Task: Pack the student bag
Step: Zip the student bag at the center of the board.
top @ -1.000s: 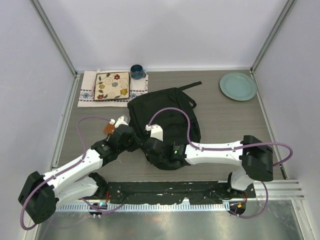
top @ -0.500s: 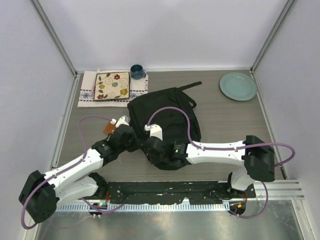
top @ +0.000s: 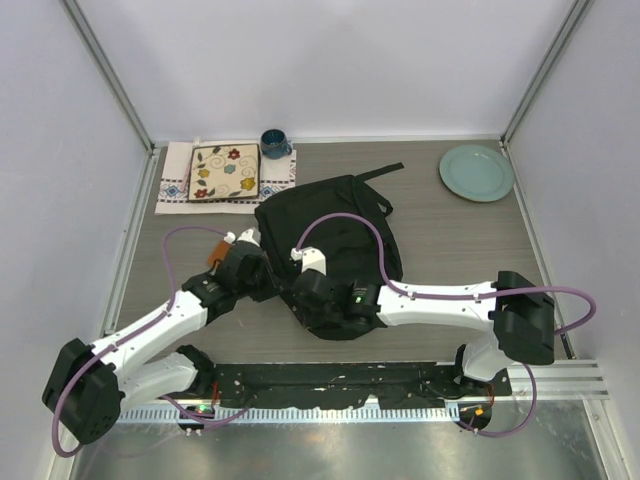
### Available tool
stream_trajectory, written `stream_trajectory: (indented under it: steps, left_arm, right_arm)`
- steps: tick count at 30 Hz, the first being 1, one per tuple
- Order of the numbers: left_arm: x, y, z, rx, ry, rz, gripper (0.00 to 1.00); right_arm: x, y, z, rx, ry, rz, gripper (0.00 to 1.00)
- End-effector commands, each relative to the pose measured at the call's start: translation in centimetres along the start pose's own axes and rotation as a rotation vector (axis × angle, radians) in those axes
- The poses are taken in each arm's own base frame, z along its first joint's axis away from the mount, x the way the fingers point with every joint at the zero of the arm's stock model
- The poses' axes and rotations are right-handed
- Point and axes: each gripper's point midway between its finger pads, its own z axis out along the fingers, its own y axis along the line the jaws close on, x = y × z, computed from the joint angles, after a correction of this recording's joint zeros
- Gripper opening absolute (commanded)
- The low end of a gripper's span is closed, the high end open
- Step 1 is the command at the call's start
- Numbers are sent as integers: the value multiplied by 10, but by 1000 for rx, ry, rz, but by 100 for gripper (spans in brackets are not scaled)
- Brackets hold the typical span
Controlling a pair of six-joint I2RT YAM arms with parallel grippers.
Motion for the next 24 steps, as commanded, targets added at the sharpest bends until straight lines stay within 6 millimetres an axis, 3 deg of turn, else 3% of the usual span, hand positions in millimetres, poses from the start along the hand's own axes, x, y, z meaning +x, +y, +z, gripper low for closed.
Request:
stream_trajectory:
  steps: [1,13,19,22,24]
  left_arm:
    - [-42,4,-2,-25,-142,16,0]
    - [-51,14,-7,-33,-161,20,0]
    - [-64,20,-12,-47,-181,23,0]
    - [-79,25,-15,-48,-197,-5,0]
    - [-77,21,-16,-10,-172,-24,0]
  right_arm:
    - [29,8,-25,-67,124,-24,0]
    - [36,18,-31,-109,181,-21,0]
    - [40,-4,-31,-21,168,-32,0]
    - [36,-3,-34,-38,146,-30,0]
    - [32,1,-33,-56,126,-21,0]
